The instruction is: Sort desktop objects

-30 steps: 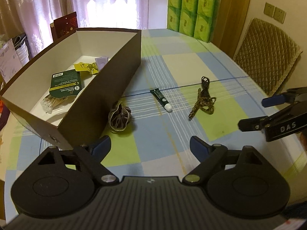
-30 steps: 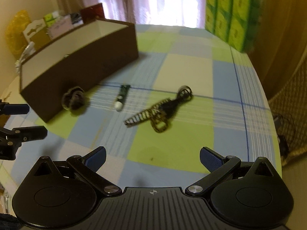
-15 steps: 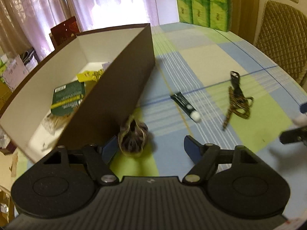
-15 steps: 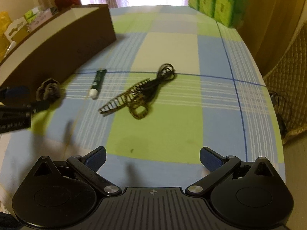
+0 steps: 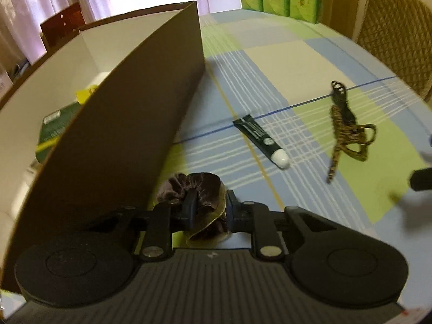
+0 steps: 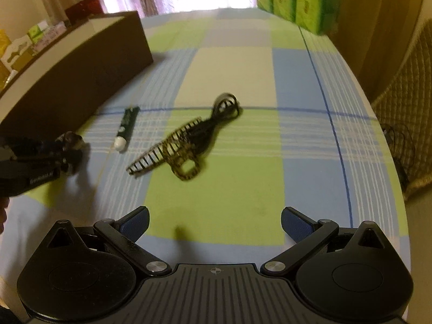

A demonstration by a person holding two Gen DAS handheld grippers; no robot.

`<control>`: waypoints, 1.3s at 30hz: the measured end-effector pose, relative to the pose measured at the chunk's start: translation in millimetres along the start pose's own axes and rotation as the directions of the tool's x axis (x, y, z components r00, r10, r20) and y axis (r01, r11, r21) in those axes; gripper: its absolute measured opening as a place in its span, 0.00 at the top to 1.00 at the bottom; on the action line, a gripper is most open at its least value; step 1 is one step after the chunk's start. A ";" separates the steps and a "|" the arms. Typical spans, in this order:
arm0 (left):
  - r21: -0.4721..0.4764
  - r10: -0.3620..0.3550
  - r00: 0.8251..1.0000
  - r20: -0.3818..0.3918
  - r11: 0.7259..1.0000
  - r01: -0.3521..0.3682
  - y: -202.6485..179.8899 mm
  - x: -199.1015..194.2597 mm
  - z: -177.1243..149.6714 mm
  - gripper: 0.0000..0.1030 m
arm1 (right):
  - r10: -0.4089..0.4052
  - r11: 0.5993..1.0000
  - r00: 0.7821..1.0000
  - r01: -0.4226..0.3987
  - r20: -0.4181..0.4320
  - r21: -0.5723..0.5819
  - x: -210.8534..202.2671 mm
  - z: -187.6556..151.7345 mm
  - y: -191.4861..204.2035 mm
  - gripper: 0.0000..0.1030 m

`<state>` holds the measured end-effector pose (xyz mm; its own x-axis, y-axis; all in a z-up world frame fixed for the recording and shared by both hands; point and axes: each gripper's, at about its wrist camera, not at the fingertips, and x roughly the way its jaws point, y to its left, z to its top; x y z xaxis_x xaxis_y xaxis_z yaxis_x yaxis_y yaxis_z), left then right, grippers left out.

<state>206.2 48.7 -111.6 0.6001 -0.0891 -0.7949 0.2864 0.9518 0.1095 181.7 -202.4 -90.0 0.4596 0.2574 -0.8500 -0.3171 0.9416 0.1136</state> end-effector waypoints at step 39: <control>-0.122 -0.151 0.987 -0.046 0.982 0.145 8.1 -89.2 -64.1 0.71 | 0.111 0.875 0.993 -0.112 -0.031 -0.471 -0.1 -55.2 51.6 0.68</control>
<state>107.1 83.2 -78.1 0.5145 -0.2185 -0.8292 0.2771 0.9575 -0.0803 119.5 -165.9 -112.5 0.3960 0.3533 -0.8476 -0.7194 0.6930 -0.0473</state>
